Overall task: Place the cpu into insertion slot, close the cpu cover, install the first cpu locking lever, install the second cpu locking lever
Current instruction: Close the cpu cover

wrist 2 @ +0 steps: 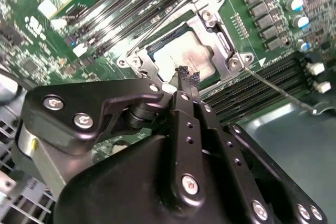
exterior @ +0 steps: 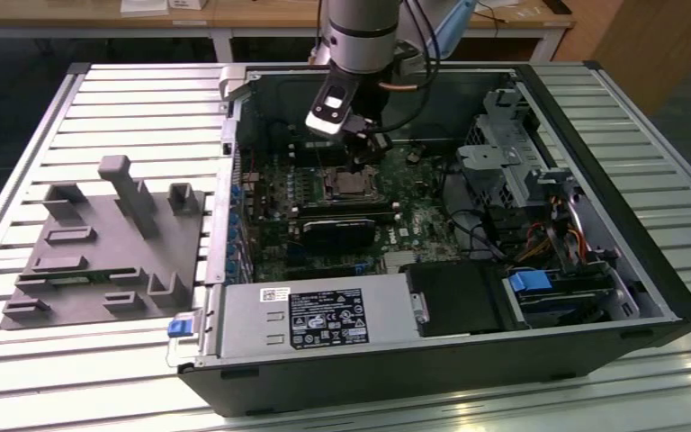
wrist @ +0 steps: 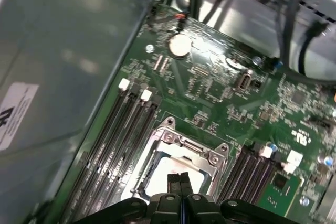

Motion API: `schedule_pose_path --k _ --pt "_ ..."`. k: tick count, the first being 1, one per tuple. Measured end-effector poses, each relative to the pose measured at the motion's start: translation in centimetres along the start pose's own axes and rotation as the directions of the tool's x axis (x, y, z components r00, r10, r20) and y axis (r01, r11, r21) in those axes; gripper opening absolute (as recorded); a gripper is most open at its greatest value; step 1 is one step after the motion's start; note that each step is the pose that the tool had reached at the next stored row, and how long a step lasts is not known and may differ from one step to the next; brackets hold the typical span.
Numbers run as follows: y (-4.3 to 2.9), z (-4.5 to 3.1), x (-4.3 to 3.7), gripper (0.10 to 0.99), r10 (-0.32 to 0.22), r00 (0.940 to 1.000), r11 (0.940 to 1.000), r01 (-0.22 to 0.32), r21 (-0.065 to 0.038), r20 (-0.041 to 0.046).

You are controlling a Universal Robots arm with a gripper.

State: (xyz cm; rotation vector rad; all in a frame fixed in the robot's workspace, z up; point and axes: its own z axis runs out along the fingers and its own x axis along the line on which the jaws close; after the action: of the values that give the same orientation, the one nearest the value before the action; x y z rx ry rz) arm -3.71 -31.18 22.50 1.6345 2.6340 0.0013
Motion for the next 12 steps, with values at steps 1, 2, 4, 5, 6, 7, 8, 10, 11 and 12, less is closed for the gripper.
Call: schedule_pose_path --k 1,2,4,5,6,7,8,10,11,12 --pt "0.0 0.0 0.0 0.102 -0.018 0.9998 0.9998 0.018 -0.001 -0.0004" --pt "0.0 0.01 0.0 0.102 -0.036 0.9994 0.9994 0.036 -0.001 -0.0008" --pt "0.0 0.01 0.0 0.102 -0.072 0.9974 0.9974 0.072 -0.003 -0.0016" --pt "0.0 0.01 0.0 0.102 -0.09 0.996 0.996 0.09 -0.003 -0.0019" --pt "0.0 0.02 0.0 0.102 -0.108 0.9942 0.9942 0.108 -0.004 -0.0022" --pt "0.0 0.02 0.0 0.102 -0.125 0.9921 0.9921 0.125 -0.005 -0.0026" --pt "0.0 0.02 0.0 0.102 -0.145 0.9895 0.9895 0.145 -0.005 -0.0029" --pt "0.0 0.03 0.0 0.102 -0.18 0.9836 0.9836 0.18 -0.007 -0.0035" --pt "0.0 0.03 0.0 0.102 -0.198 0.9802 0.9802 0.198 -0.007 -0.0038" --pt "0.0 0.03 0.0 0.102 -0.215 0.9765 0.9765 0.215 -0.008 -0.0041"
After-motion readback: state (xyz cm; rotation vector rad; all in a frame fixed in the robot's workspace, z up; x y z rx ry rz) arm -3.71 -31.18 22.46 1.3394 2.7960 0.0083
